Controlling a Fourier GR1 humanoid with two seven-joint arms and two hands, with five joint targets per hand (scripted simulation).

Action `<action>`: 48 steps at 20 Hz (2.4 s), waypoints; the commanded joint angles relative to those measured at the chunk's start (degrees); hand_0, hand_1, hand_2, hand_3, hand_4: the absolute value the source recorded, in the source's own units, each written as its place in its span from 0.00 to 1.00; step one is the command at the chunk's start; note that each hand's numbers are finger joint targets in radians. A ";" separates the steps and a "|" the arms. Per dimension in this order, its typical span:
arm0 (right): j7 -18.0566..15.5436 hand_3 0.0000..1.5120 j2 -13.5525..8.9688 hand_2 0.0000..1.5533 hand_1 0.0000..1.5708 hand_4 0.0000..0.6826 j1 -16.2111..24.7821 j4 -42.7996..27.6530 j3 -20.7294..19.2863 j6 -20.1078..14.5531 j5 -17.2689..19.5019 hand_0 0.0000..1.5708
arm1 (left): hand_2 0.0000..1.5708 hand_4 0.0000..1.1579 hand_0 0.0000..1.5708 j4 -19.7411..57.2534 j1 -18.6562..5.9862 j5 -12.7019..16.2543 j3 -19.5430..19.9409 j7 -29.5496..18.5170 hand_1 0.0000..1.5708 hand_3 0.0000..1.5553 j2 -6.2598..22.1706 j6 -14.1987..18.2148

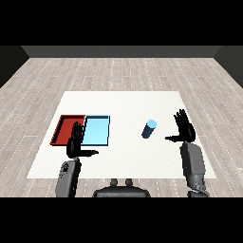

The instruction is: Pick the blue can and put it in the blue box

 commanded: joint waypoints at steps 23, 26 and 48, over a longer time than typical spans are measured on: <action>-4.79 0.00 -0.32 0.00 0.00 0.00 -15.49 30.09 -0.46 -0.30 1.05 0.00 | 0.00 0.00 0.00 -1.09 0.07 0.48 -0.21 0.95 0.00 0.00 -0.05 1.13; 0.75 0.00 3.88 0.00 0.00 0.00 -8.01 16.26 1.89 -4.20 -0.78 0.00 | 0.00 0.00 0.00 1.10 -1.23 5.22 3.32 0.33 0.00 0.00 2.73 -3.44; -10.90 0.00 3.34 0.00 0.00 0.00 -17.50 41.52 1.97 -0.27 2.74 0.00 | 0.00 0.00 0.00 2.86 -3.20 1.73 1.91 -1.96 0.00 0.00 0.19 1.19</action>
